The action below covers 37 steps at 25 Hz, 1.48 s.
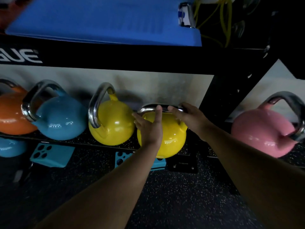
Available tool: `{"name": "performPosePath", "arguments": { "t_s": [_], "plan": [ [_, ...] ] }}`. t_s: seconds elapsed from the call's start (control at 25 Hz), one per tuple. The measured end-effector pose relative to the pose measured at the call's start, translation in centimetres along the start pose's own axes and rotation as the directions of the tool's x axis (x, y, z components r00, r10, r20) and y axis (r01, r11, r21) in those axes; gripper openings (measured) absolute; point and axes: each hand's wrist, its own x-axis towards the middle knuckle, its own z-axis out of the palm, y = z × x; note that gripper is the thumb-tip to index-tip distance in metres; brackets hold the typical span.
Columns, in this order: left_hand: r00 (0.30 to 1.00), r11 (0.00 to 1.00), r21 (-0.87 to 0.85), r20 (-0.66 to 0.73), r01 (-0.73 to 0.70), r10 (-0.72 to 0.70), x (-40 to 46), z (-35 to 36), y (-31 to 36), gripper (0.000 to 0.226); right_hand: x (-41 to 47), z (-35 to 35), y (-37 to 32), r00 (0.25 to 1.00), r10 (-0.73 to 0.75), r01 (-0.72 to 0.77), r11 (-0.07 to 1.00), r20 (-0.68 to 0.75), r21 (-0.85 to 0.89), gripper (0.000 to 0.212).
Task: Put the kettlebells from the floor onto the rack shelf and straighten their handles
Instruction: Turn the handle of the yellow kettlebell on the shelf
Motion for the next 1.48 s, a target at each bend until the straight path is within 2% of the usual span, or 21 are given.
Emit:
{"name": "performPosePath", "arguments": {
  "t_s": [0.08,0.2,0.28,0.4,0.48,0.6,0.68,0.76,0.84,1.12,1.36,1.48],
  "plan": [
    [0.998,0.998,-0.044,-0.039,0.037,-0.039,0.5,0.6,0.7,0.094,-0.6,1.4,0.0,0.997,0.003,0.006,0.994,-0.083,0.107,0.036],
    [0.996,0.996,-0.036,0.049,-0.076,0.078,2.7,-0.4,1.1,0.084,-2.6,4.3,0.3,0.983,0.018,0.003,0.994,-0.185,0.113,0.033],
    [0.984,0.992,0.026,0.136,-0.124,0.119,4.1,-1.3,0.8,0.082,-3.2,4.7,0.6,0.989,0.033,-0.012,0.989,-0.143,0.144,0.033],
    [0.982,0.987,0.045,0.118,-0.153,0.147,3.9,-1.4,0.0,0.079,-2.5,3.4,-0.2,0.998,0.052,-0.04,0.943,-0.026,0.329,0.034],
    [0.978,0.986,0.003,0.122,-0.169,0.167,4.2,-1.2,0.2,0.074,-2.0,3.1,-1.0,0.998,0.058,-0.069,0.924,0.039,0.377,0.038],
    [0.952,0.985,-0.009,0.258,-0.17,0.166,6.0,-1.7,0.7,0.069,-2.4,4.7,-1.2,0.998,0.068,-0.061,0.917,-0.003,0.395,0.04],
    [0.906,0.975,0.052,0.385,-0.214,0.178,6.7,-1.2,1.2,0.073,-3.3,5.6,-0.8,0.994,0.07,-0.022,0.883,-0.086,0.47,0.04],
    [0.864,0.965,0.071,0.467,-0.251,0.191,6.9,-0.3,2.2,0.07,-3.7,6.3,-0.5,0.991,0.085,-0.018,0.843,-0.101,0.537,0.042],
    [0.867,0.975,0.051,0.469,-0.217,0.169,7.0,0.4,3.0,0.065,-3.8,6.3,-0.4,0.993,0.082,-0.02,0.829,-0.086,0.559,0.042],
    [0.932,0.966,0.064,0.286,-0.251,0.223,5.0,1.6,1.5,0.067,-2.6,5.8,-0.2,0.996,0.032,0.011,0.877,-0.082,0.48,0.046],
    [0.86,0.957,0.086,0.467,-0.277,0.207,8.4,1.4,3.2,0.059,-2.2,8.8,-1.3,0.986,0.052,0.056,0.791,-0.159,0.609,0.047],
    [0.842,0.963,0.06,0.502,-0.263,0.198,8.6,1.4,3.2,0.059,-2.0,9.3,-1.5,0.98,0.077,0.051,0.793,-0.183,0.607,0.045]
  ]
}}
